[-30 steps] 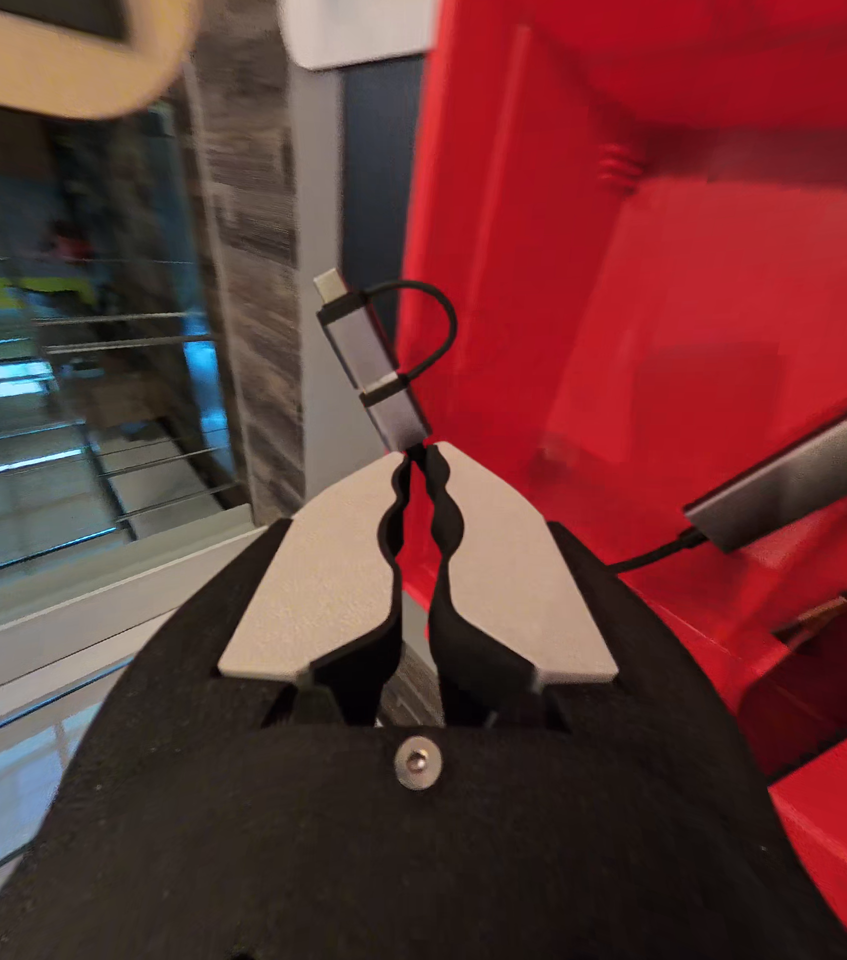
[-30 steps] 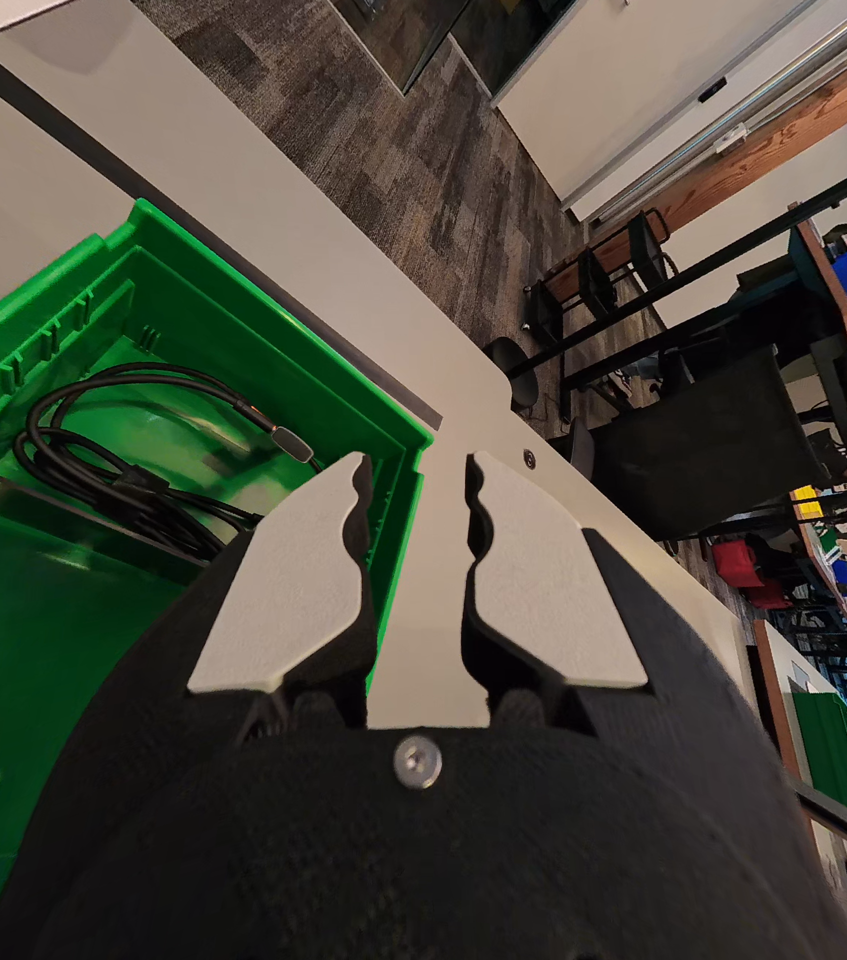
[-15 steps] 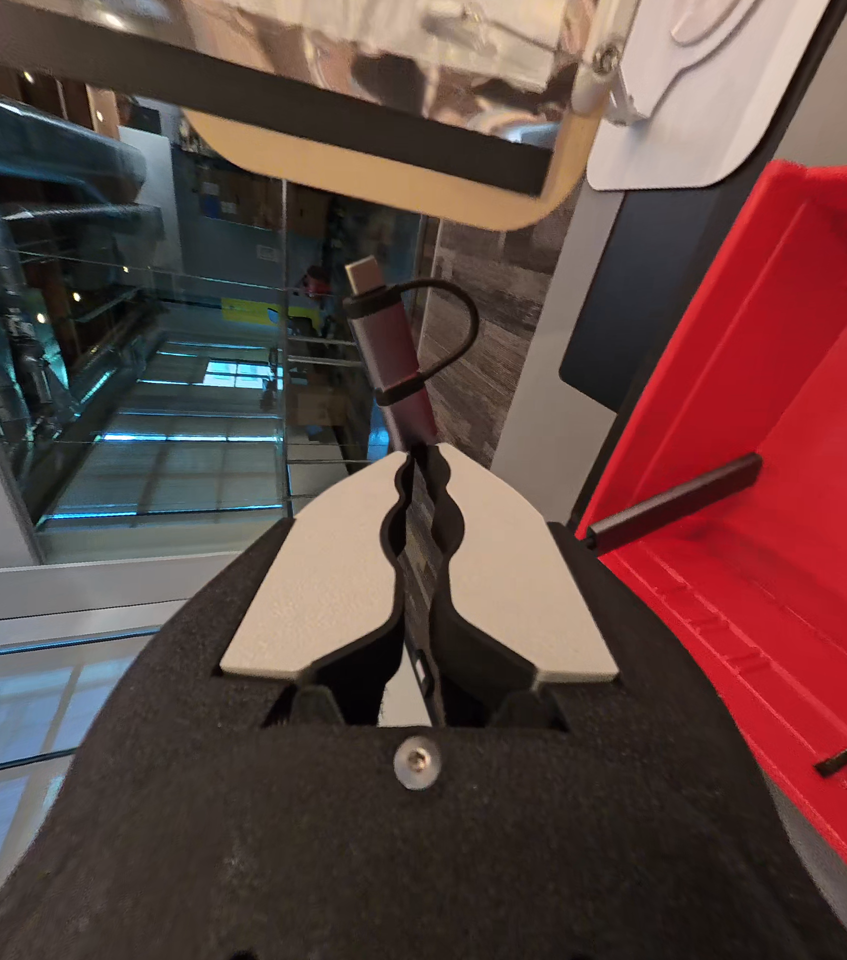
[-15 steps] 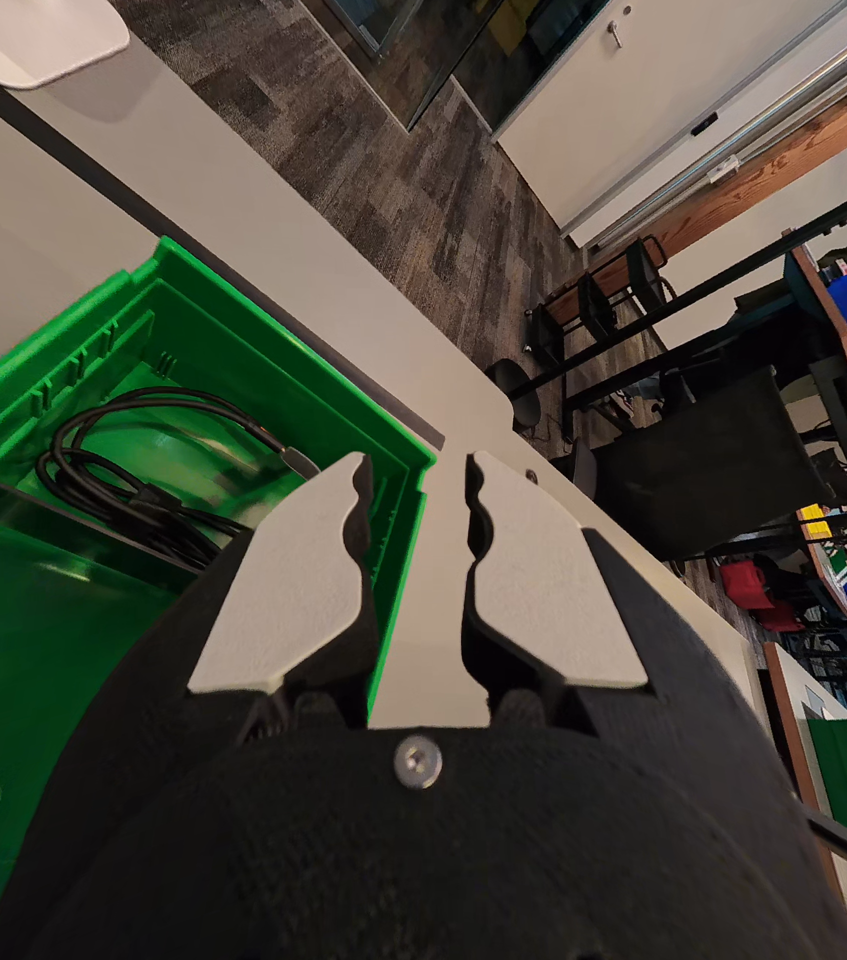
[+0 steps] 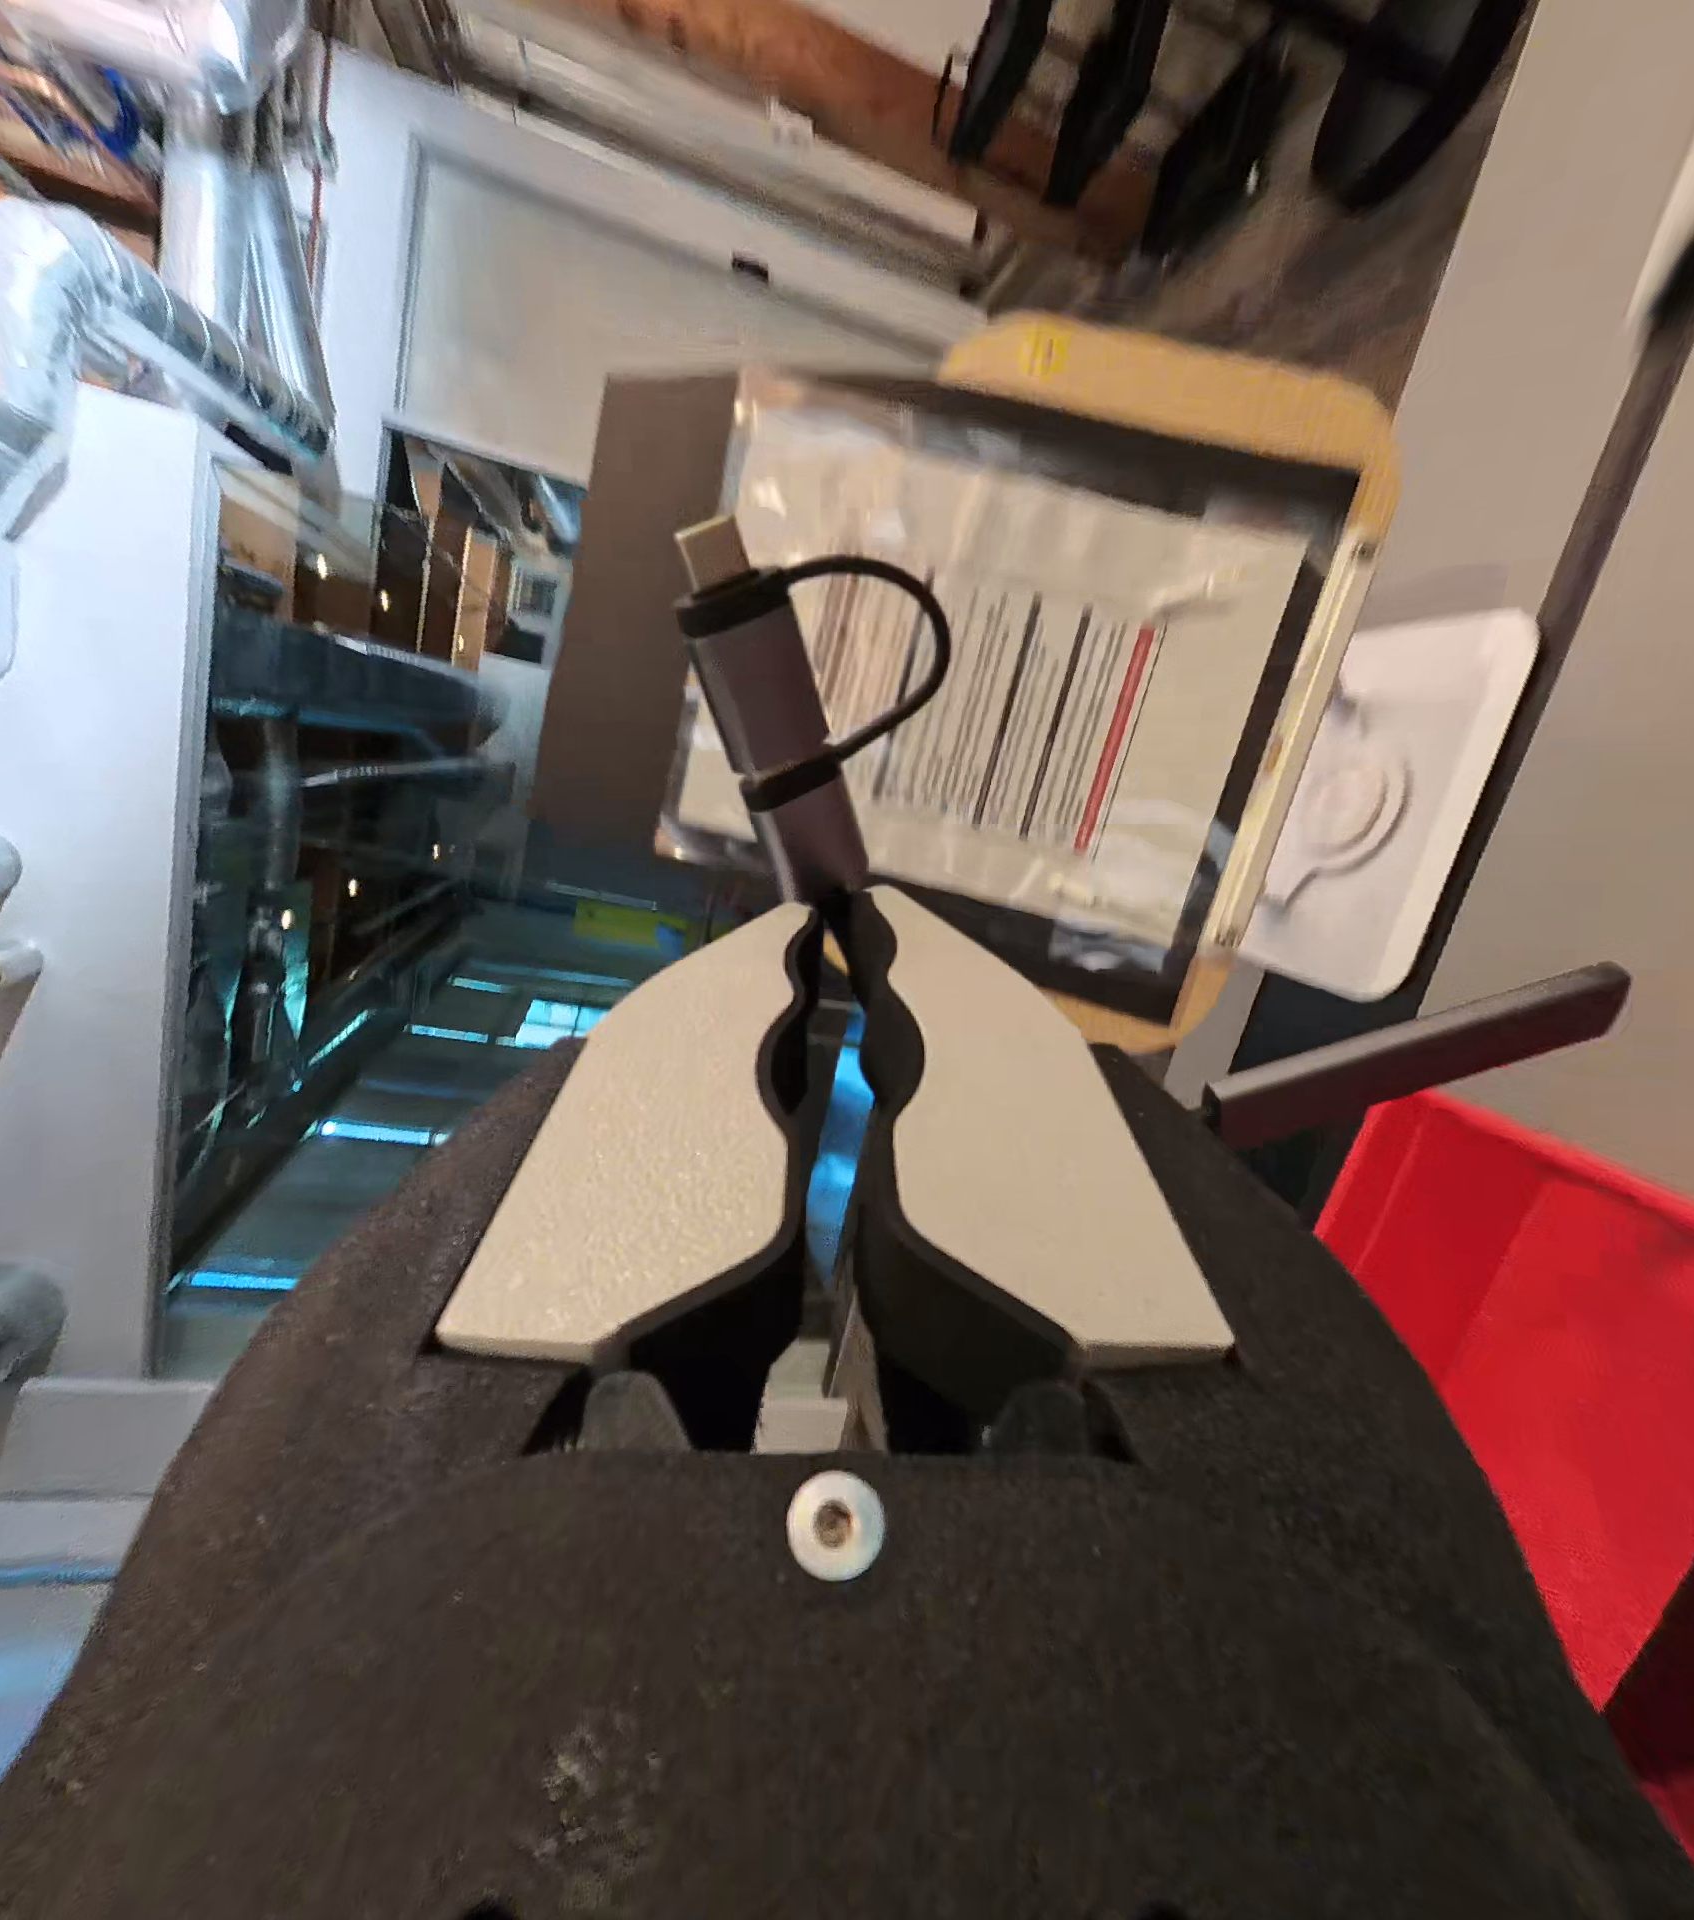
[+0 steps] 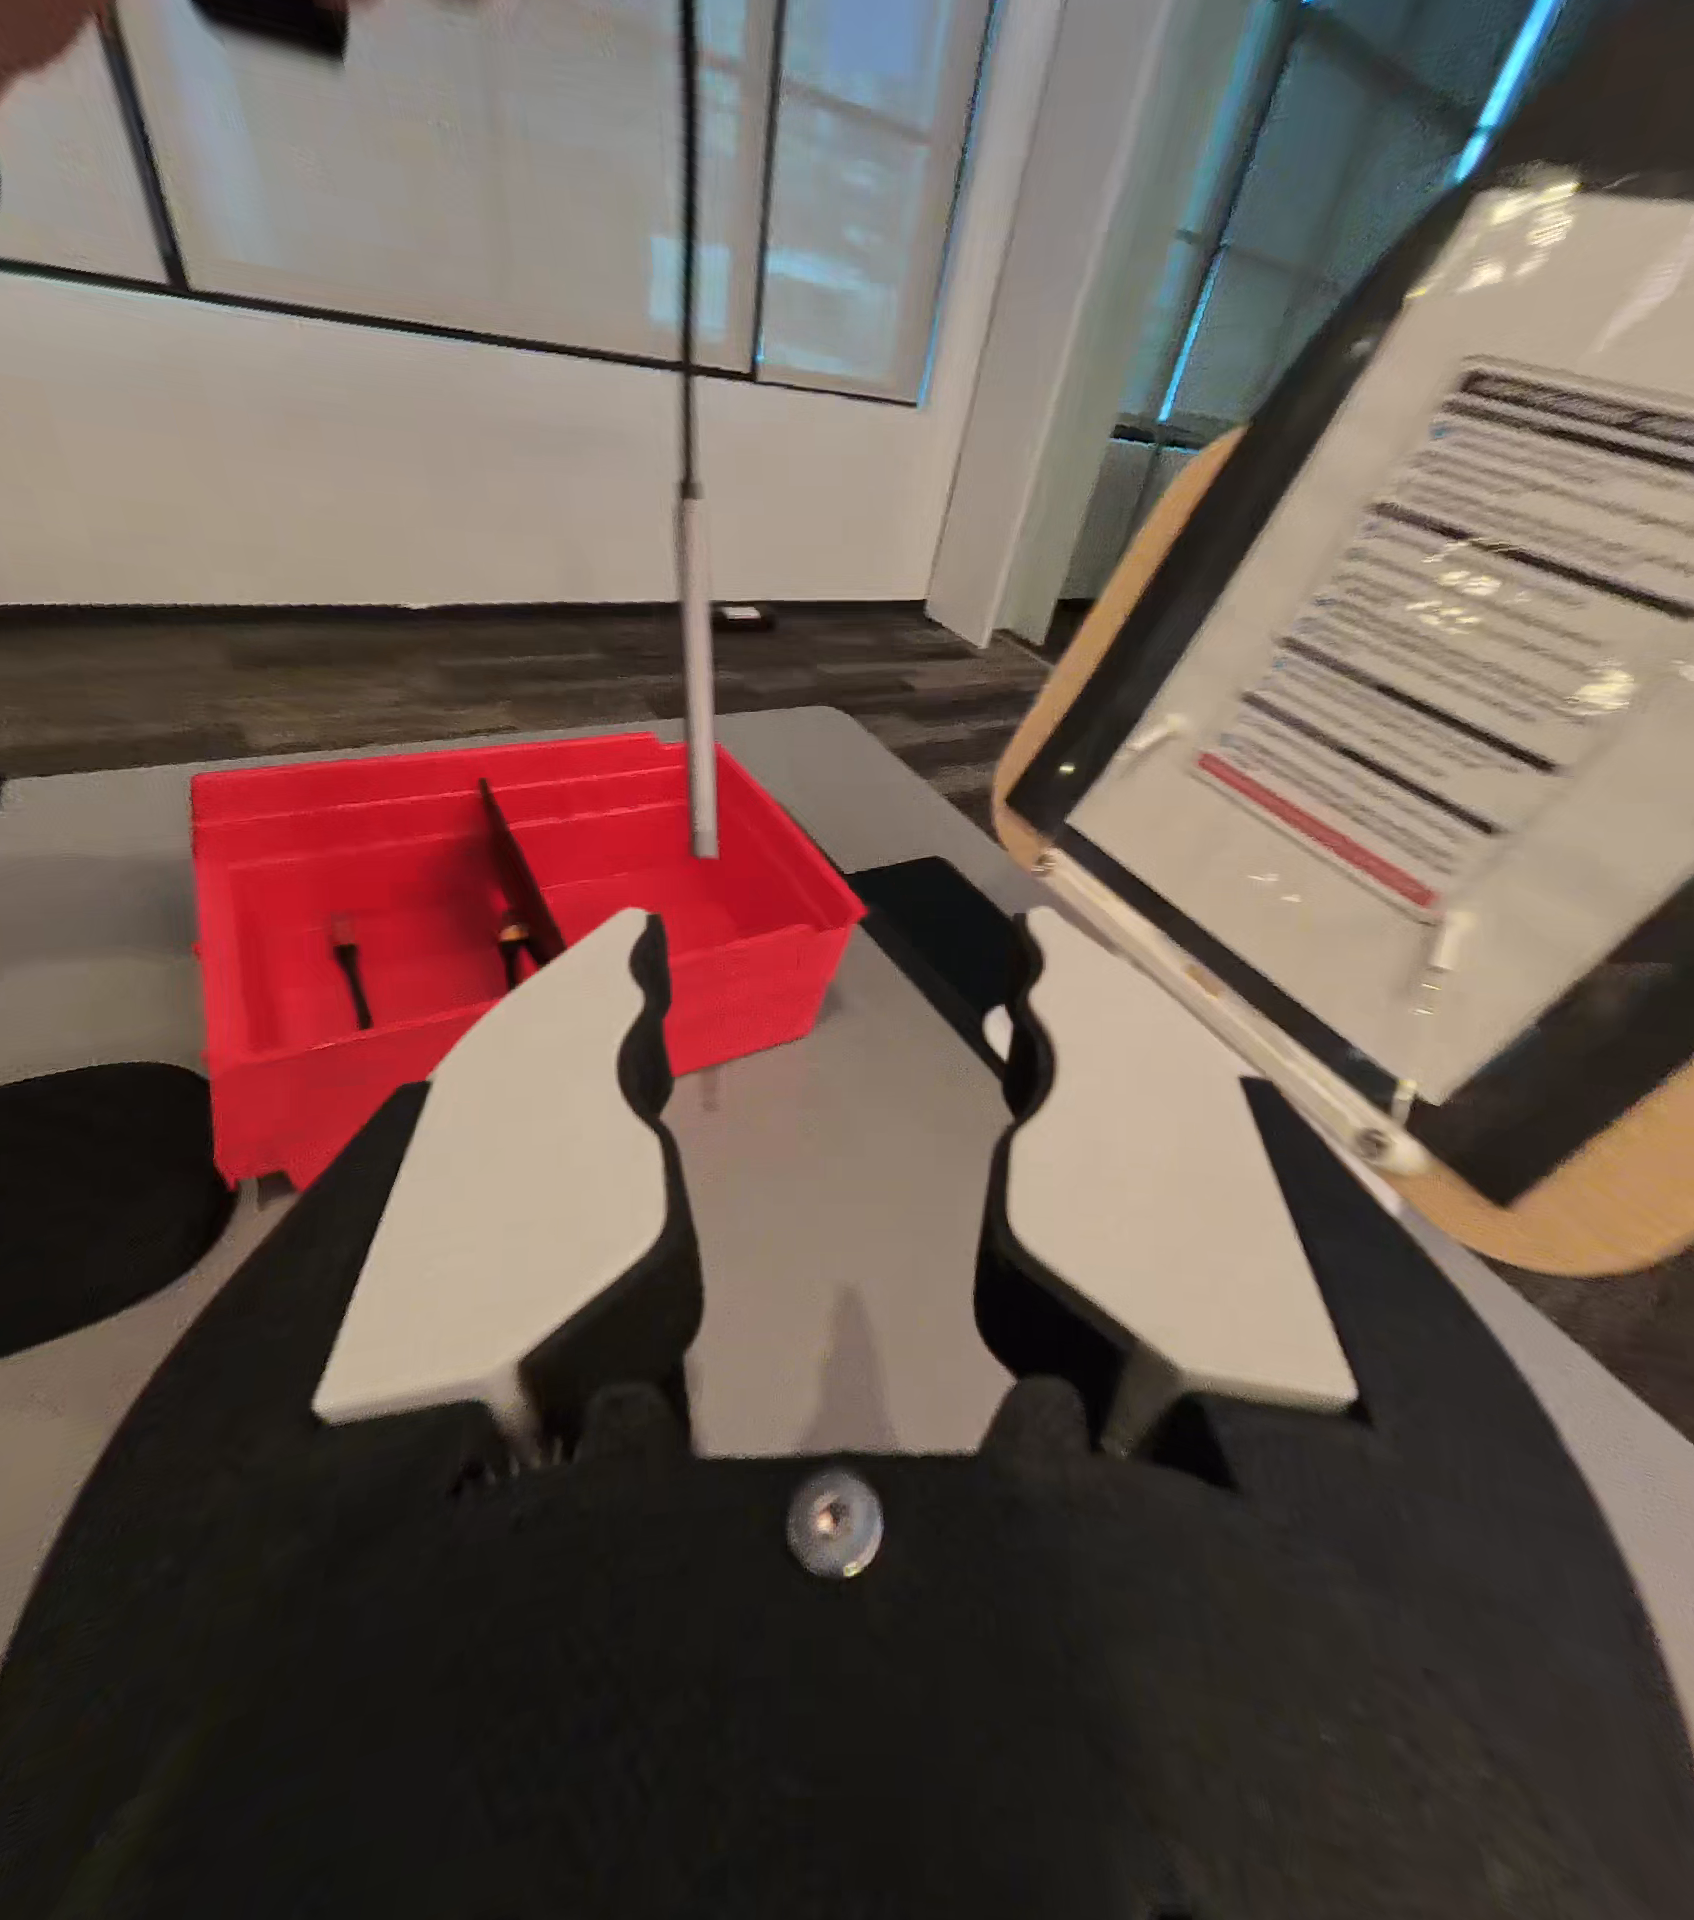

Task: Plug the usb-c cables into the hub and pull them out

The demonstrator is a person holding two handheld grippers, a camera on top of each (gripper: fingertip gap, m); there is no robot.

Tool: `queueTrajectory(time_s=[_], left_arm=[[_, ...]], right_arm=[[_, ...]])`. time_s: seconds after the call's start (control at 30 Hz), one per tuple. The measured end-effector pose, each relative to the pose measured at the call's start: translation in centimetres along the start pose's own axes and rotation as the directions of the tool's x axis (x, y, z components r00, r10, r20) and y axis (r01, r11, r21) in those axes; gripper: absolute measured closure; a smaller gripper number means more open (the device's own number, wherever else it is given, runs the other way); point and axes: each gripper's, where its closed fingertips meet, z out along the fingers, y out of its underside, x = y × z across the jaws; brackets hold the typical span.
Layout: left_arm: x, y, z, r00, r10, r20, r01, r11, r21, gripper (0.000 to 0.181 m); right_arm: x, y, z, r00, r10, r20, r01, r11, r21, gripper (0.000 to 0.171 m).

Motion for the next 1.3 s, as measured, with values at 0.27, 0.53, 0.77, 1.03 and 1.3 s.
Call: queueTrajectory(time_s=[0.27,0.53,0.77,1.03,1.3], left_arm=[[0.3,-9.4,-1.4,0.997,-0.042,-0.059,0.052,0.982,0.182,0.177],[2.9,-7.7,0.9,0.962,-0.191,-0.194,0.215,0.970,0.114,0.173],[12.2,-1.2,2.0,0.887,-0.325,-0.328,0.297,0.946,-0.134,0.161],[22.9,-0.6,-3.5,0.763,-0.428,-0.484,0.403,0.901,-0.162,0.164],[26.7,-2.3,-6.2,0.620,-0.565,-0.543,0.602,0.788,-0.133,0.167]], right_arm=[[-1.6,1.6,2.5,1.000,-0.010,0.016,0.010,1.000,-0.019,0.151],[-1.5,4.3,0.8,0.914,0.281,0.293,-0.239,0.956,-0.172,0.162],[-1.5,15.2,1.0,0.744,0.639,0.196,-0.409,0.667,-0.623,0.163],[-6.9,21.8,2.9,0.694,0.708,0.130,-0.293,0.443,-0.848,0.162],[-5.4,24.8,4.2,0.707,0.706,0.045,-0.354,0.408,-0.842,0.148]])
